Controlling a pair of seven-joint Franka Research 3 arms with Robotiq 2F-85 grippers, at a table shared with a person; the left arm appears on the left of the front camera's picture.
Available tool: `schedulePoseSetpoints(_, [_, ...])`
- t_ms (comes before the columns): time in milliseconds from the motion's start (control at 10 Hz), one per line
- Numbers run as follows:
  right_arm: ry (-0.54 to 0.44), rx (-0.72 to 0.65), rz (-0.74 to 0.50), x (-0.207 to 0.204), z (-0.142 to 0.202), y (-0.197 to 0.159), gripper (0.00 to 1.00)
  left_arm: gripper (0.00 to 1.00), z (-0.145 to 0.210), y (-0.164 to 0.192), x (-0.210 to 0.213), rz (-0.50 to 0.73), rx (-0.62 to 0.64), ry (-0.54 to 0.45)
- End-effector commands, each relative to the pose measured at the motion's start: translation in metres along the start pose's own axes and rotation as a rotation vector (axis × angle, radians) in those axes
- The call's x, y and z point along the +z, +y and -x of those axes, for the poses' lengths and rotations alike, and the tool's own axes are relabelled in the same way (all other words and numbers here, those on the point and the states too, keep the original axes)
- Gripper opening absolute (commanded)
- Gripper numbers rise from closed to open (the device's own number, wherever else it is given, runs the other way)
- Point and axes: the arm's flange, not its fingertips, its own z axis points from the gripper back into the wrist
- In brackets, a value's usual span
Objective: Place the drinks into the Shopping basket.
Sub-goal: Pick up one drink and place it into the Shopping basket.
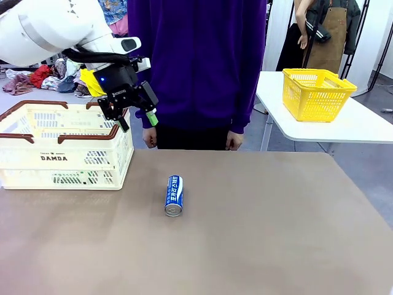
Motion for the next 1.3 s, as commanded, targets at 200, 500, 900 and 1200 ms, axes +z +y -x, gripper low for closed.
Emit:
schedulePoseSetpoints(200, [-0.009,0.028,-0.027,-0.001,-0.002,0.0,1.0,1.0,-0.016,-0.038,-0.037,-0.142,0.097,-0.047])
schedulePoseSetpoints(500, [-0.009,0.028,-0.027,-0.001,-0.002,0.0,1.0,1.0,-0.007,-0.068,-0.08,-0.257,0.156,-0.163])
schedulePoseSetpoints(900, [-0.009,0.028,-0.027,-0.001,-0.002,0.0,1.0,1.0,-0.016,-0.074,-0.131,-0.353,0.256,-0.198])
schedulePoseSetpoints(1200, [-0.009,0.028,-0.027,-0.001,-0.002,0.0,1.0,1.0,-0.025,-0.063,-0.164,-0.302,0.27,-0.142])
